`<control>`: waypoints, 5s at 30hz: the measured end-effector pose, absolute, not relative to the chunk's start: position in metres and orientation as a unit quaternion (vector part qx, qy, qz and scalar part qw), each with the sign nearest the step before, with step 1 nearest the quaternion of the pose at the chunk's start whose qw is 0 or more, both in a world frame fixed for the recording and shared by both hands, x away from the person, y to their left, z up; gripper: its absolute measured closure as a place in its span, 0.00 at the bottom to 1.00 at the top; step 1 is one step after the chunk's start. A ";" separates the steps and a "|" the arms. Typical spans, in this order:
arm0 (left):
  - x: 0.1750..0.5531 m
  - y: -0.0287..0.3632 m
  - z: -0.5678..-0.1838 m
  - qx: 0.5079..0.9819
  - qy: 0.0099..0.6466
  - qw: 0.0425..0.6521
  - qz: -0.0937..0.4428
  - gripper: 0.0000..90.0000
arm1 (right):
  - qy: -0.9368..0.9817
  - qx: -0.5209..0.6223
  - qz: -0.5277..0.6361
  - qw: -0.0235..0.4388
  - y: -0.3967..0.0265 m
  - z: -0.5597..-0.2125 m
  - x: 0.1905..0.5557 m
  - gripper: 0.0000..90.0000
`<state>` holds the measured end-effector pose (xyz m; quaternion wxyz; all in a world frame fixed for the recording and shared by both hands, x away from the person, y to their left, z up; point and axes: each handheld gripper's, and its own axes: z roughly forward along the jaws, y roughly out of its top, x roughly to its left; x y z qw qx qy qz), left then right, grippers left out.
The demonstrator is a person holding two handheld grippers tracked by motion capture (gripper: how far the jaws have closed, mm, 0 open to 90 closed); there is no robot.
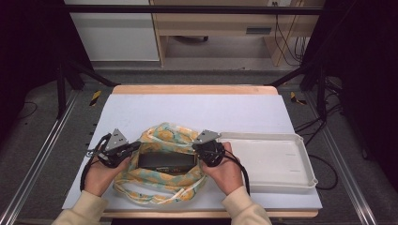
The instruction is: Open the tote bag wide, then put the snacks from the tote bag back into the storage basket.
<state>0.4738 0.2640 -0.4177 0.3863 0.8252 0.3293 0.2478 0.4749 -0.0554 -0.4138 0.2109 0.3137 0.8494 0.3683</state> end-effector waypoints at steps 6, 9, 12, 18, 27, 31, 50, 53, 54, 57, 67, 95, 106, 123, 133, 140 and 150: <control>0.482 0.271 -0.432 0.824 0.348 0.381 0.233 1.00 | 0.853 0.333 0.346 0.203 -0.060 -0.427 0.488 1.00; 0.486 0.274 -0.439 0.826 0.355 0.372 0.233 1.00 | 0.856 0.337 0.338 0.198 -0.060 -0.430 0.492 1.00; 0.488 0.277 -0.444 0.830 0.360 0.360 0.227 1.00 | 0.859 0.341 0.329 0.194 -0.060 -0.433 0.495 1.00; 0.488 0.279 -0.453 0.839 0.364 0.340 0.216 1.00 | 0.863 0.343 0.320 0.187 -0.059 -0.437 0.500 1.00; 0.483 0.280 -0.458 0.847 0.365 0.326 0.208 1.00 | 0.868 0.342 0.310 0.184 -0.061 -0.442 0.506 1.00; 0.482 0.280 -0.459 0.849 0.365 0.322 0.204 1.00 | 0.869 0.341 0.308 0.182 -0.061 -0.444 0.507 1.00; 0.468 0.289 -0.436 0.828 0.365 0.362 0.222 1.00 | 0.844 0.330 0.371 0.203 -0.069 -0.420 0.490 1.00; 0.464 0.289 -0.430 0.825 0.360 0.372 0.226 1.00 | 0.837 0.328 0.387 0.207 -0.072 -0.412 0.483 1.00; 0.463 0.289 -0.428 0.824 0.358 0.374 0.230 1.00 | 0.834 0.326 0.393 0.210 -0.073 -0.410 0.480 1.00; 0.460 0.288 -0.422 0.822 0.352 0.383 0.233 1.00 | 0.831 0.322 0.401 0.213 -0.076 -0.405 0.473 1.00; 0.455 0.287 -0.415 0.822 0.334 0.400 0.232 0.87 | 0.812 0.332 0.424 0.223 -0.103 -0.407 0.441 0.86; 0.484 0.232 -0.365 0.912 0.164 0.322 0.192 0.30 | 0.754 0.406 0.435 0.278 -0.180 -0.422 0.401 0.10; 0.495 0.216 -0.360 0.955 0.090 0.244 0.145 0.44 | 0.759 0.410 0.430 0.267 -0.182 -0.425 0.401 0.13; 0.509 0.198 -0.390 0.977 0.046 0.186 0.096 0.43 | 0.769 0.408 0.421 0.257 -0.181 -0.429 0.402 0.14; 0.509 0.199 -0.407 0.983 0.034 0.156 0.091 0.33 | 0.774 0.404 0.418 0.253 -0.179 -0.431 0.403 0.14; 0.512 0.203 -0.418 0.986 0.029 0.142 0.085 0.33 | 0.774 0.404 0.416 0.252 -0.179 -0.431 0.404 0.14; 0.515 0.200 -0.422 0.989 0.019 0.136 0.060 0.44 | 0.776 0.403 0.416 0.251 -0.180 -0.432 0.404 0.14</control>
